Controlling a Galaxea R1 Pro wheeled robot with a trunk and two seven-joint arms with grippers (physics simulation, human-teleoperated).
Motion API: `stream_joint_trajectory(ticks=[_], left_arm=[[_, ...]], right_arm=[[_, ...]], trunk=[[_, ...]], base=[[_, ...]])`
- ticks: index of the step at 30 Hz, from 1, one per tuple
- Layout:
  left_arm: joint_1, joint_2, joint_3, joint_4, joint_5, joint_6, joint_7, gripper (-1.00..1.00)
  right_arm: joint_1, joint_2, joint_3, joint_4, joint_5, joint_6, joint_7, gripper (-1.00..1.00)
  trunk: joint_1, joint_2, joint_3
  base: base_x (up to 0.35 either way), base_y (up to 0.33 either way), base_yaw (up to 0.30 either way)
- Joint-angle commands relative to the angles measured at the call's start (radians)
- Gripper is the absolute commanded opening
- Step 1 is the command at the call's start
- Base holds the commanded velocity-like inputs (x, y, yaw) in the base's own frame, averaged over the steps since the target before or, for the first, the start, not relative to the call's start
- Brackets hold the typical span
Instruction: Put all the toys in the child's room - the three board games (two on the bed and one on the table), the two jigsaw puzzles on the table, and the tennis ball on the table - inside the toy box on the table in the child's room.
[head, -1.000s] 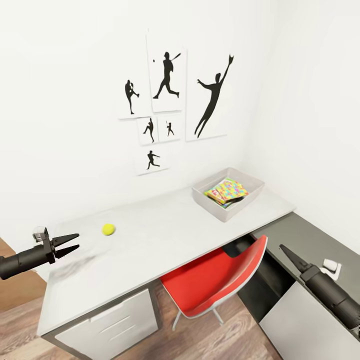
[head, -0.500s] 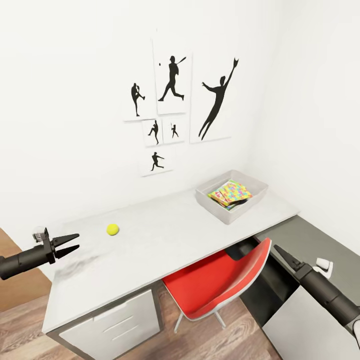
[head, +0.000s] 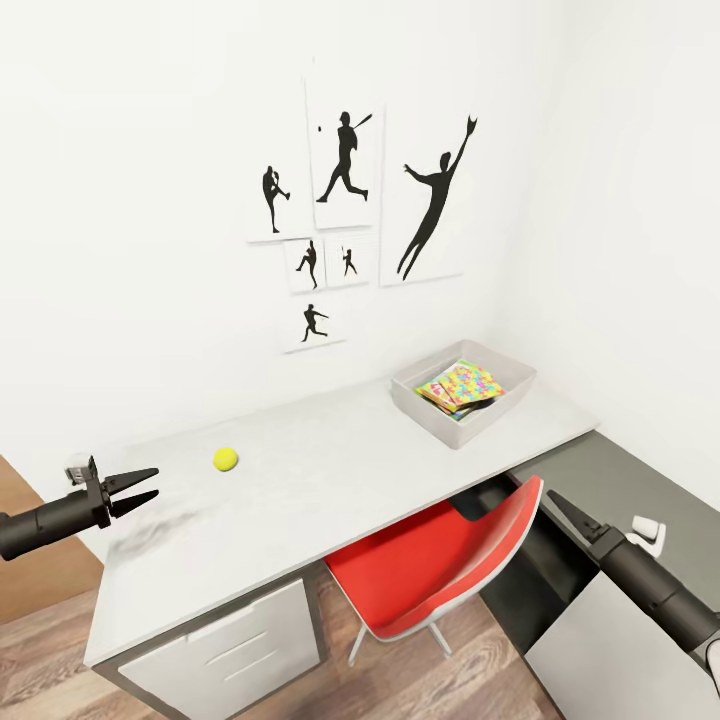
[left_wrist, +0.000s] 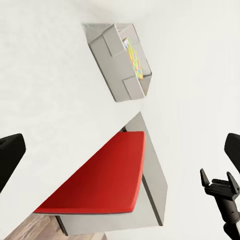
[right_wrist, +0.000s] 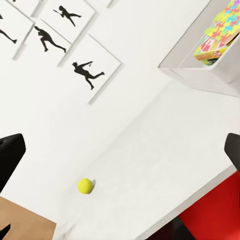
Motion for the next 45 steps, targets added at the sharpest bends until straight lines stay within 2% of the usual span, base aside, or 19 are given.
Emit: stream_joint_trajectory(ticks=[1,4,6,7,8,10,11,12,13,15,17,20,26,32,37,45], left_arm=[[-0.001,0.0,0.0,0.0,0.003,0.007,-0.001,1.0],[-0.001,0.0,0.0,0.0,0.003,0.007,-0.001,1.0],[-0.001,0.0,0.001,0.0,0.003,0.007,-0.001,1.0],[-0.001,0.001,0.001,0.0,0.003,0.007,-0.001,1.0],[-0.001,0.001,0.002,0.0,0.003,0.007,-0.001,1.0],[-0.001,0.002,0.002,0.001,0.003,0.007,-0.001,1.0],[-0.001,0.002,0.002,0.001,0.003,0.007,-0.001,1.0],[-0.001,0.002,0.002,0.001,0.003,0.007,-0.001,1.0],[-0.001,0.002,0.002,0.001,0.003,0.007,-0.001,1.0],[-0.001,0.002,0.002,0.001,0.003,0.007,-0.001,1.0],[-0.001,0.002,0.003,0.001,0.002,0.007,-0.001,1.0],[-0.001,0.004,0.003,0.001,0.002,0.007,-0.001,1.0],[-0.001,0.007,0.003,0.002,0.002,0.007,-0.001,1.0],[-0.001,0.022,0.002,0.002,0.002,0.007,-0.001,1.0],[-0.001,0.028,0.002,0.003,0.002,0.007,-0.001,1.0],[-0.001,0.029,0.002,0.003,0.002,0.007,0.0,1.0]], right_arm=[[-0.001,0.0,-0.001,0.0,-0.005,0.006,0.001,1.0],[0.0,0.001,0.004,-0.001,-0.005,0.016,0.0,1.0],[-0.016,0.001,0.041,-0.001,-0.004,0.065,-0.025,1.0],[-0.051,0.001,0.069,-0.001,-0.004,0.109,-0.068,1.0],[-0.141,0.005,0.118,-0.001,-0.002,0.194,-0.181,1.0],[-0.279,0.012,0.213,-0.001,-0.004,0.305,-0.402,1.0],[-0.314,0.014,0.24,0.0,-0.006,0.326,-0.465,1.0],[-0.411,0.018,0.317,0.001,-0.013,0.367,-0.649,1.0],[-0.441,0.019,0.34,0.003,-0.015,0.375,-0.705,1.0],[-0.555,0.025,0.434,0.031,-0.02,0.399,-0.913,1.0],[-0.587,0.028,0.47,0.049,-0.022,0.399,-0.97,1.0],[-0.61,0.032,0.505,0.057,-0.028,0.399,-1.015,1.0],[-0.616,0.036,0.536,0.059,-0.031,0.399,-1.032,1.0],[-0.616,0.069,0.583,0.065,-0.021,0.399,-1.039,1.0],[-0.616,0.094,0.589,0.07,-0.018,0.399,-1.041,1.0],[-0.616,0.099,0.592,0.074,-0.018,0.398,-1.042,1.0]], trunk=[[0.001,-0.002,-0.002],[0.001,-0.002,-0.002],[0.001,-0.002,-0.002],[0.001,-0.002,-0.002],[0.001,-0.002,-0.002],[0.001,-0.002,-0.002],[0.001,-0.002,-0.002],[0.001,-0.002,-0.002],[0.001,-0.002,-0.002],[0.001,-0.002,-0.002],[0.001,-0.002,-0.002],[0.001,-0.002,-0.002],[0.001,-0.002,-0.002],[0.001,-0.002,-0.002],[0.001,-0.002,-0.002],[0.001,-0.002,-0.002]], base=[[0.0,0.0,0.0],[0.0,0.0,0.0],[0.0,0.0,0.0],[0.0,0.0,0.0],[0.0,0.0,0.0],[0.0,0.0,0.0],[0.0,0.0,0.0],[0.0,0.0,0.0],[0.0,0.0,0.0],[0.0,0.0,0.0],[0.0,0.0,0.0],[0.0,0.0,0.0],[0.0,0.0,0.027],[-0.013,0.007,0.241],[-0.108,0.148,0.286],[0.02,0.096,0.292]])
